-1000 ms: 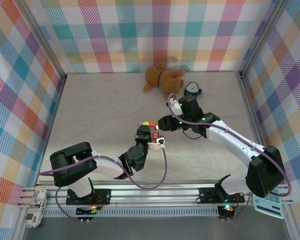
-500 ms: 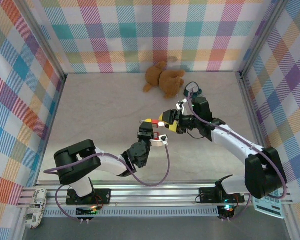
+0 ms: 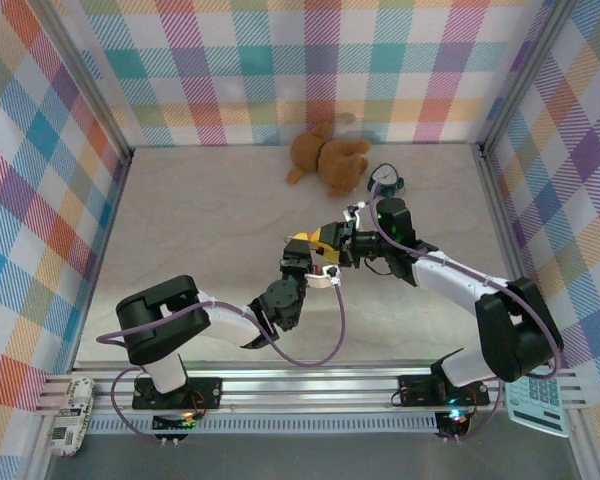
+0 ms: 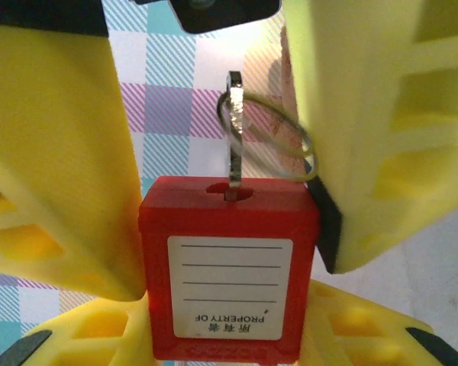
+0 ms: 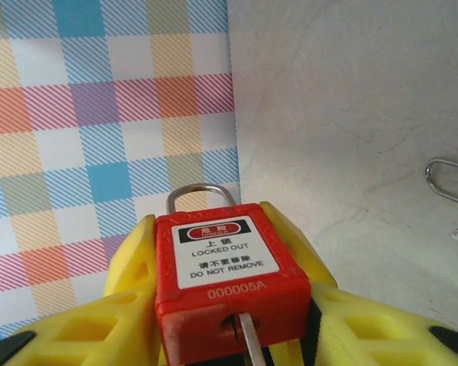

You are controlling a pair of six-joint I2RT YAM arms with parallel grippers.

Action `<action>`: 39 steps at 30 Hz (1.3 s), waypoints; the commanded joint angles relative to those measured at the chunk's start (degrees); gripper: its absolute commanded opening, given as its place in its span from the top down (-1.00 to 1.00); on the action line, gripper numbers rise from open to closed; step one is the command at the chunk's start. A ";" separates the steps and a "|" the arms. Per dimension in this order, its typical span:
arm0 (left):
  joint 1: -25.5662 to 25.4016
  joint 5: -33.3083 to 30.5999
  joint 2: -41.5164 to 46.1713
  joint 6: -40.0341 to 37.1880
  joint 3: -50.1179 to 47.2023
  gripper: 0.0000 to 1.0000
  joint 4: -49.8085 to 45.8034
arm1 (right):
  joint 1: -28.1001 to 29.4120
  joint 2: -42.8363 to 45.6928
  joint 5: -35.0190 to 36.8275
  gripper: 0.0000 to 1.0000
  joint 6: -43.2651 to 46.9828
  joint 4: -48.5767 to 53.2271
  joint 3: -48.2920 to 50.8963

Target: Unlock with the key

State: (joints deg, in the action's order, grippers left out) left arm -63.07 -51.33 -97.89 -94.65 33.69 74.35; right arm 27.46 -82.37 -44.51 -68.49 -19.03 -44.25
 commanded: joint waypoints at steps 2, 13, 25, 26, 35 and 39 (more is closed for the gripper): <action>-0.81 0.89 -0.70 1.54 1.55 0.73 3.34 | 0.40 -1.75 -0.13 0.14 -0.92 -3.46 -2.32; -0.92 -0.70 -1.20 4.23 0.55 0.28 3.35 | 0.31 -0.15 1.31 0.51 -0.59 -3.29 -2.44; -0.92 -0.11 0.22 4.61 -0.73 0.67 3.35 | 0.31 -0.73 1.27 0.08 -4.33 -7.24 -1.50; -0.92 -0.09 0.32 4.73 -0.86 0.68 3.35 | 0.31 -0.84 1.20 0.08 -4.58 -7.46 -1.43; -1.09 0.27 1.51 5.20 -1.66 0.77 3.26 | -0.04 -1.06 1.70 0.08 -4.81 -8.13 -0.93; -1.09 0.26 1.86 5.09 -2.18 0.78 3.26 | -0.97 -0.14 2.06 -0.02 -4.51 -7.09 -0.52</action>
State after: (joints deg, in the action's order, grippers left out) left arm -63.20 -53.06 -97.95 -90.89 32.53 75.35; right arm 27.53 -84.16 -43.86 -72.90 -22.63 -44.47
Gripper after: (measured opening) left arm 0.374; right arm 0.506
